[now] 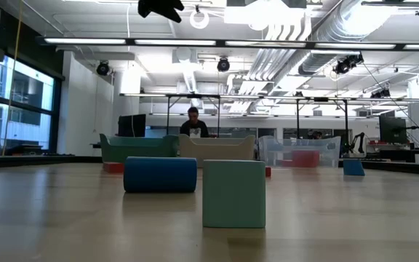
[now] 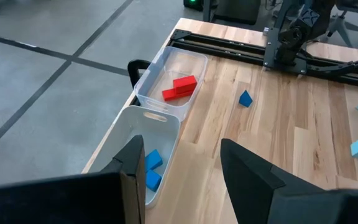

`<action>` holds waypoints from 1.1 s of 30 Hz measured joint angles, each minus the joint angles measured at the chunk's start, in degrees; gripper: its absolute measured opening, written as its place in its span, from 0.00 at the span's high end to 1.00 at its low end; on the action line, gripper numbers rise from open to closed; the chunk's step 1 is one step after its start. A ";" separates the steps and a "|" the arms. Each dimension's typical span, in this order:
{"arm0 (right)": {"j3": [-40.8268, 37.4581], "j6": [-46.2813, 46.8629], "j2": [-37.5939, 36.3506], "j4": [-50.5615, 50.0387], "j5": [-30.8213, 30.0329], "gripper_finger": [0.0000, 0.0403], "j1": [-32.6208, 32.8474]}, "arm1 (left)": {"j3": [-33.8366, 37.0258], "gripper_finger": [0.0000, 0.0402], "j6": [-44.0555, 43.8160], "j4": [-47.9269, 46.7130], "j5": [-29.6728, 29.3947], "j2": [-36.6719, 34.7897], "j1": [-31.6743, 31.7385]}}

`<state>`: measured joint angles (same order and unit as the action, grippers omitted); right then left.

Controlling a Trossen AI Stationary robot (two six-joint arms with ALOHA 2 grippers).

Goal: Sort & place blocks by color
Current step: Put the light blue block into the green bin

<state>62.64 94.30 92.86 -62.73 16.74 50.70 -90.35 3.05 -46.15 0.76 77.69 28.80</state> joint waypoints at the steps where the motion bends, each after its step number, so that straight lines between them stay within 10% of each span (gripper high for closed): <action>1: -0.69 0.93 0.00 1.06 0.03 0.44 0.58 | 0.00 0.67 -0.07 0.00 0.01 0.00 0.00; 33: -17.85 7.28 -0.22 24.10 1.15 0.47 5.94 | 0.02 0.67 -4.61 -0.01 0.01 0.04 0.00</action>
<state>44.79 101.59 92.64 -38.64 17.88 56.64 -90.32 -1.56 -46.16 0.77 77.73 28.80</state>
